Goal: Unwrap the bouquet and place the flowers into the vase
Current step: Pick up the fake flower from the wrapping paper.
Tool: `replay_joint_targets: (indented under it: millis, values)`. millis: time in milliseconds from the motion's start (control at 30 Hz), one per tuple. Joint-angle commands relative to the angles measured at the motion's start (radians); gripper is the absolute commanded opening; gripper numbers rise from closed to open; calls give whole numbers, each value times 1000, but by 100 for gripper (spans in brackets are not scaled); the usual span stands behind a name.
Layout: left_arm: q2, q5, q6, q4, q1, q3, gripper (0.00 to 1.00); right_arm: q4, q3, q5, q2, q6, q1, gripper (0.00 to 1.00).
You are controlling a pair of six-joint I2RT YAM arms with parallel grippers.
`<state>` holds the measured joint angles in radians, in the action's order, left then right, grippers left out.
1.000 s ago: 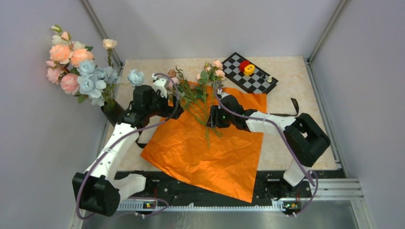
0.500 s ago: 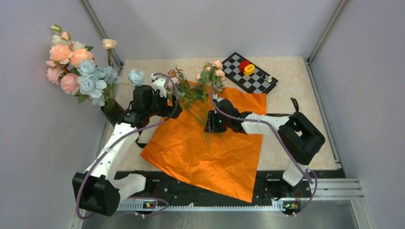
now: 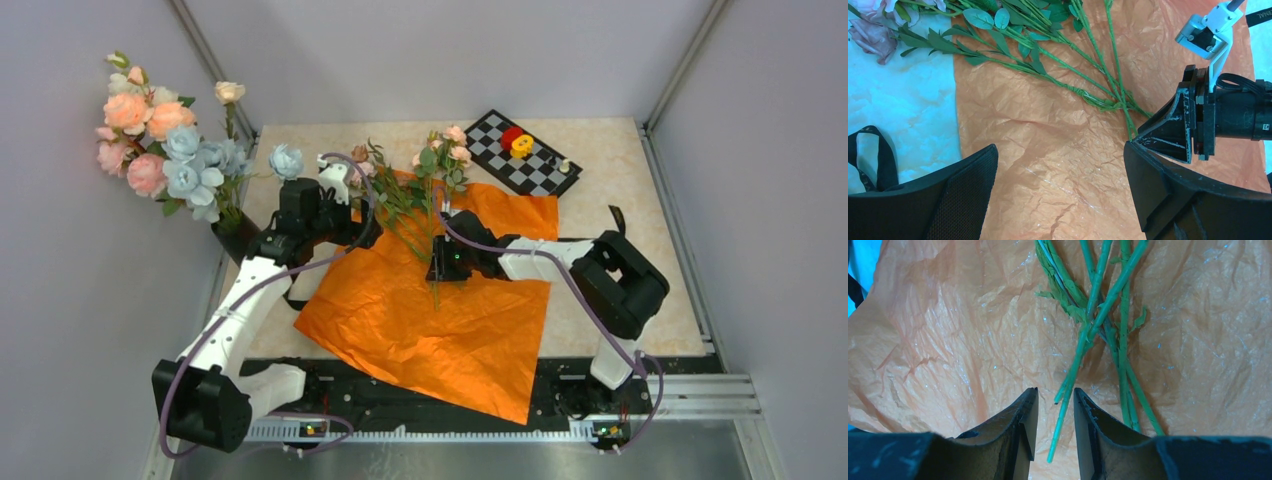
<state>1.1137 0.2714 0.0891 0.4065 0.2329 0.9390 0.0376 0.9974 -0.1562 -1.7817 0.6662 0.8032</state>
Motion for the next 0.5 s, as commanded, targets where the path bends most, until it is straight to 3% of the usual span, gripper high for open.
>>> replay_joint_targets:
  millis: [0,467]
  values:
    - [9,8,15,-20,3,20,99,-24,48,-3,-25,6,16,33]
    - [15,14,17,-21,3,20,99,-30,57,-6,-60,4,16,29]
